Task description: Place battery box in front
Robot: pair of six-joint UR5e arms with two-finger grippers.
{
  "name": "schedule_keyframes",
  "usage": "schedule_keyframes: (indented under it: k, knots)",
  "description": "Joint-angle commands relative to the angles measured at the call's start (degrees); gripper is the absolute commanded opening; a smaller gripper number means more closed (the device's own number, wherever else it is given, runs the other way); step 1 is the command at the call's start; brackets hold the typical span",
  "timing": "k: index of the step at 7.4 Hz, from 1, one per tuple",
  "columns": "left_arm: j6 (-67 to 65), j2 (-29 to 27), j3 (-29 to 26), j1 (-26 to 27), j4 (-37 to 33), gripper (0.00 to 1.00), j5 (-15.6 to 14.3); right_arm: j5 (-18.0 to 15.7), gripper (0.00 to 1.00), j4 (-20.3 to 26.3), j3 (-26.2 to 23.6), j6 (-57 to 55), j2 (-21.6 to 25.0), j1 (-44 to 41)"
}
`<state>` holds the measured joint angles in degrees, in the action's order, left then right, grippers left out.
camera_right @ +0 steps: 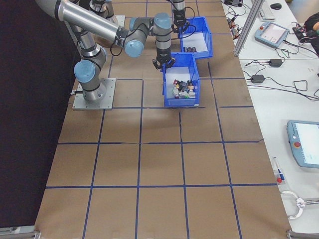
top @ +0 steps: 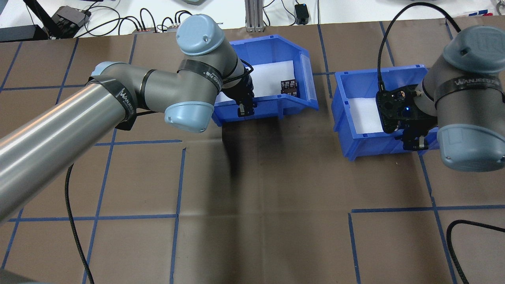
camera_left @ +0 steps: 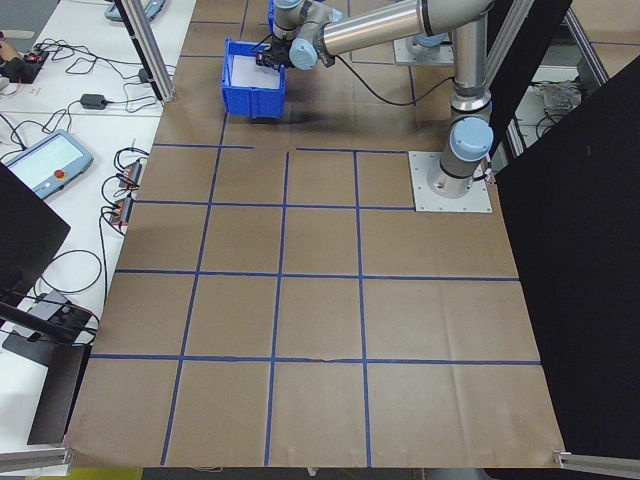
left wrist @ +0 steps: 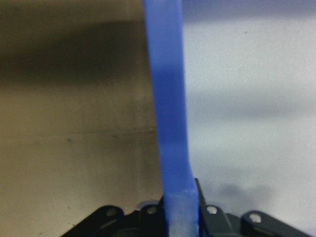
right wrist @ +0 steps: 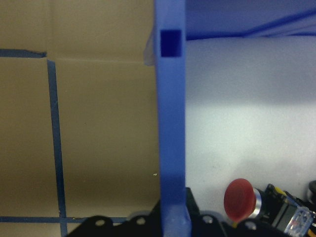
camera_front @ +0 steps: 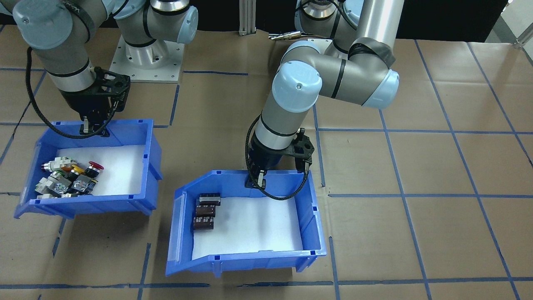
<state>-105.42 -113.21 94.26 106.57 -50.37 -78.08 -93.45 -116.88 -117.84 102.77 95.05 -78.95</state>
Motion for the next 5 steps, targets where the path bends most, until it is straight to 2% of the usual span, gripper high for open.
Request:
schedule_keyframes:
  k: [1,4,5]
  knots:
    - [-0.13,-2.8,-2.06,1.35,-0.34,0.0,0.65,-0.07,0.0,0.51,-0.46,-0.03,0.22,0.2]
    - [0.21,-4.91,-5.3,1.36,-0.34,0.03,0.48,-0.07,0.0,-0.72,-8.7,0.15,7.23,-0.06]
    - [0.22,-5.18,-4.97,1.36,-0.52,0.16,0.3,-0.5,0.0,0.06,-9.16,0.06,8.56,-0.06]
